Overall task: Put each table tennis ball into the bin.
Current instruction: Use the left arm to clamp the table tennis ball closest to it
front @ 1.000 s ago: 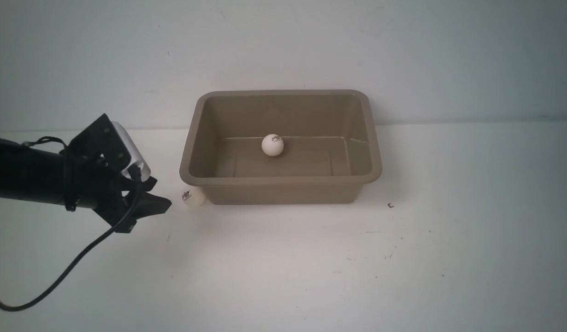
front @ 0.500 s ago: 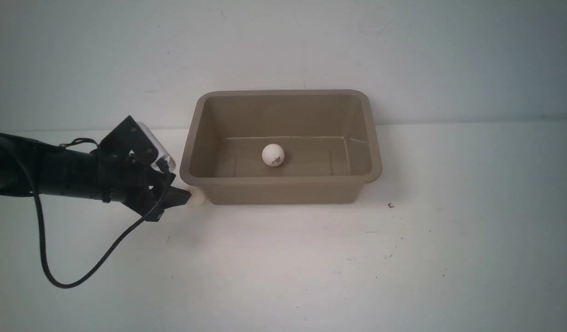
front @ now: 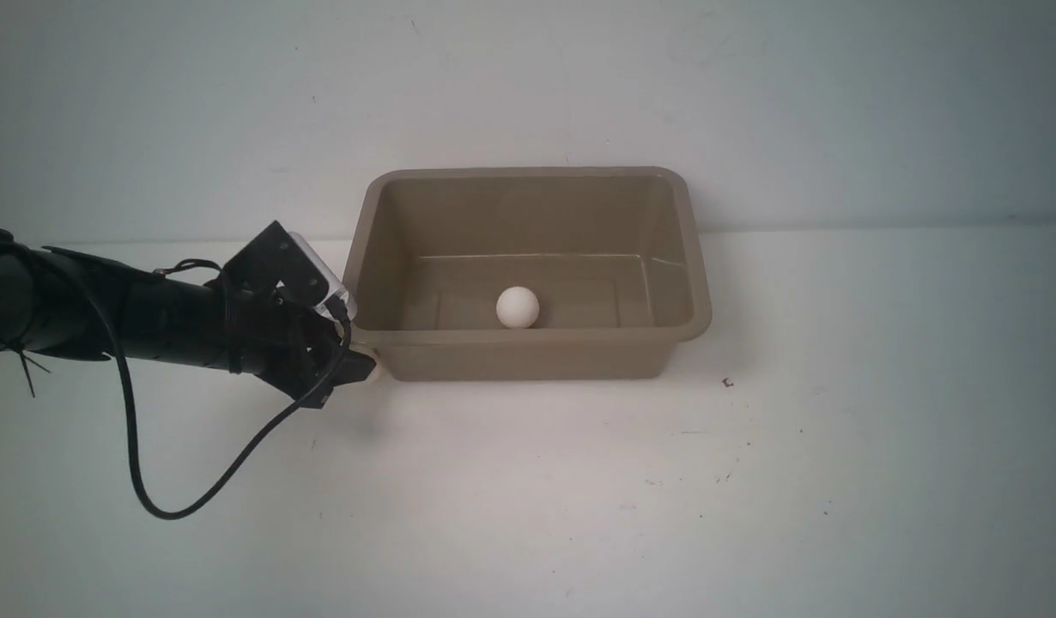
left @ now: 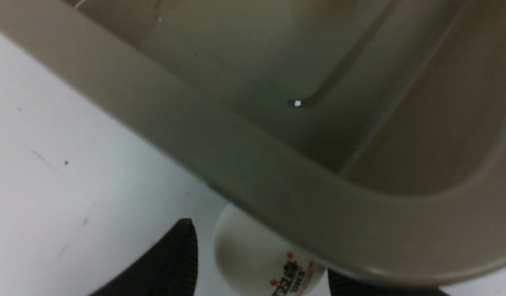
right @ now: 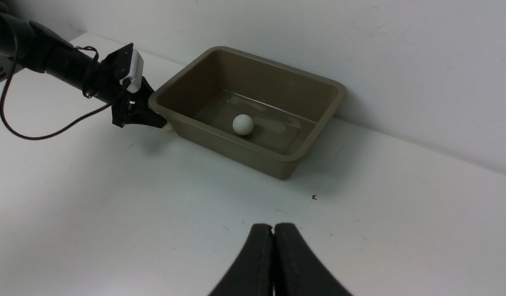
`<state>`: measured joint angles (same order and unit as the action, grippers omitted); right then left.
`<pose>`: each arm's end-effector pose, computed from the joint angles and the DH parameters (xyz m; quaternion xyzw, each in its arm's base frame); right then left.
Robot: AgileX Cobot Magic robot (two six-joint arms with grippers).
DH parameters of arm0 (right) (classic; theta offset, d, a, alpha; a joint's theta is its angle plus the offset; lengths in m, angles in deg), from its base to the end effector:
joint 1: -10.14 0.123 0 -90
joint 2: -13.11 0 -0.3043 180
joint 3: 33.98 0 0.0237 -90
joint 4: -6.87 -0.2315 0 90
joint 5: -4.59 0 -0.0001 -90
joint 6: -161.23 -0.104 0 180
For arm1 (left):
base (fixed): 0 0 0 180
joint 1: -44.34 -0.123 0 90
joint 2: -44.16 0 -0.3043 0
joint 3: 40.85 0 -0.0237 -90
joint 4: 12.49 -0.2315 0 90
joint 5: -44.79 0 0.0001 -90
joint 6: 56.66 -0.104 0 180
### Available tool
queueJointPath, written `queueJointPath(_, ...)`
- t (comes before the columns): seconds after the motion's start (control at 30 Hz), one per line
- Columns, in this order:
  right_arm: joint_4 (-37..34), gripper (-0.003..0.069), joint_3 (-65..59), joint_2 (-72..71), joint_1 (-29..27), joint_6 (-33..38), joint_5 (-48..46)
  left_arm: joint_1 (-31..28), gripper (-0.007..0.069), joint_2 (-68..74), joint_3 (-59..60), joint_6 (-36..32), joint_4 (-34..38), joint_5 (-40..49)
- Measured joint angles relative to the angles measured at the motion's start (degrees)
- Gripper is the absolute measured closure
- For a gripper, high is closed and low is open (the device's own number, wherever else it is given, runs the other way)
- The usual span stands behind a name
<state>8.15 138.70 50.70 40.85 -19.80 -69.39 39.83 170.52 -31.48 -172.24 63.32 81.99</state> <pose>-0.0019 -0.0037 0.4390 -0.2178 0.8331 0.1286 0.4919 0.4092 -0.0289 0.1488 0.3859 0.8295 -0.1580 0.3716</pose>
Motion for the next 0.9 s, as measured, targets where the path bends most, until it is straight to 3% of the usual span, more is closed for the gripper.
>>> queueJointPath(0.37, -0.02, 0.0676, 0.0, 0.83, 0.0, -0.66, 0.0, 1.81, 0.0237, 4.29, -2.41, 0.16, 1.62, -0.22)
queueJointPath(0.6, -0.17, 0.0676, 0.0, 0.89, 0.0, -1.58, 0.0, 2.33, 0.0282, 4.34, -2.59, 0.18, 2.91, -2.68)
queueJointPath(0.9, -0.17, 0.0676, 0.0, 0.89, 0.0, -2.19, 0.0, 2.33, 0.0282, 3.09, -2.59, 7.85, -0.26, -4.19)
